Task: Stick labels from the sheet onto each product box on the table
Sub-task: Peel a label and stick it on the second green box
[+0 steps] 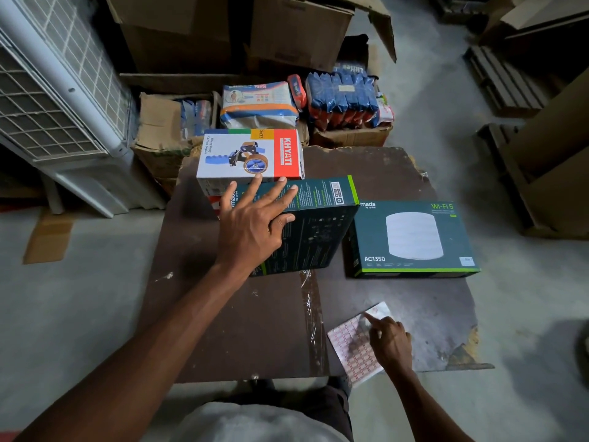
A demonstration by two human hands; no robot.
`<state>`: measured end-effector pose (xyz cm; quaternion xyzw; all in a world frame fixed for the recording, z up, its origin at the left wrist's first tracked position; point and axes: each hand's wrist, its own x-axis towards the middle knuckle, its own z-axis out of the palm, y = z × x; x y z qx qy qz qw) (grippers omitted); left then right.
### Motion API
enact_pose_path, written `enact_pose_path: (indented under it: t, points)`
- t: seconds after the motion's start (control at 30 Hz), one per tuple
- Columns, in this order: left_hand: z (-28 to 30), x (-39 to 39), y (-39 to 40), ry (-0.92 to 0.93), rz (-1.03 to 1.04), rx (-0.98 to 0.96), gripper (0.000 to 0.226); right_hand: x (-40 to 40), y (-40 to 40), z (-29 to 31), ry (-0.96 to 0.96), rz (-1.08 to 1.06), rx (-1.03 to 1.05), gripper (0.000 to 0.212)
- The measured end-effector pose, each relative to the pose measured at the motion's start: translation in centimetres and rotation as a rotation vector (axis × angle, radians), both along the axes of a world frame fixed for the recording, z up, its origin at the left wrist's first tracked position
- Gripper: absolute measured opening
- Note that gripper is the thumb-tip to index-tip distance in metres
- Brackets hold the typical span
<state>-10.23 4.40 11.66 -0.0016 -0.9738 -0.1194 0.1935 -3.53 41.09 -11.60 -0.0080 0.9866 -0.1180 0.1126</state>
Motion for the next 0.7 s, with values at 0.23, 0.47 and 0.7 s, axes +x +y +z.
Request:
enact_pose_path:
  t: [0.23,0.47,0.7]
  points:
    - [0.0,-0.3,0.0,0.009,0.005,0.026,0.049,0.8,1.0,-1.6,-0.008,-0.097,-0.171,0.042]
    - [-0.1,-0.4,-0.1,0.002,0.002,0.02,0.049,0.6,-0.1,-0.6,-0.051,-0.109,-0.353,0.05]
    - [-0.2,-0.2,-0.1,0.02,-0.001,0.015,0.049,-0.9,-2.3,1.0,-0.055,-0.203,-0.433,0.032]
